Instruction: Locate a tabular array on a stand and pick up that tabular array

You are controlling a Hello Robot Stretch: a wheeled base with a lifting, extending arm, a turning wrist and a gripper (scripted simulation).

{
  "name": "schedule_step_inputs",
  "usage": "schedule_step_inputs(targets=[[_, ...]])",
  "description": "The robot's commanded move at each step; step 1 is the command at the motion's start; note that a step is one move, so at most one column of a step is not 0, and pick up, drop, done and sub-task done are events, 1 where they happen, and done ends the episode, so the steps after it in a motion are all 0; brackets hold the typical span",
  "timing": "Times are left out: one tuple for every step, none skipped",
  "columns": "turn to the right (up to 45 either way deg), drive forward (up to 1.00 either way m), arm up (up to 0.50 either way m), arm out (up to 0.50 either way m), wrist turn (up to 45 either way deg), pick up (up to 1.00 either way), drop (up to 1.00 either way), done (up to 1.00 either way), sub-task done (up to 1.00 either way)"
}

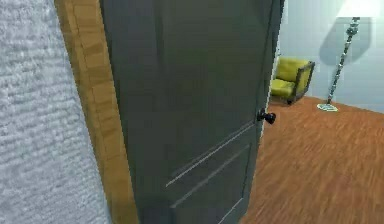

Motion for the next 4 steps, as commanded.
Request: schedule_step_inputs(targets=[[-9.0,0.0,0.0,0.0,0.0,0.0,0.0,0.0,0.0],[-3.0,0.0,0.0,0.0,0.0,0.0,0.0,0.0,0.0],[0.0,0.05,0.0,0.0,0.0,0.0,0.0,0.0,0.0],[45.0,0.0,0.0,0.0,0.0,0.0,0.0,0.0,0.0]])
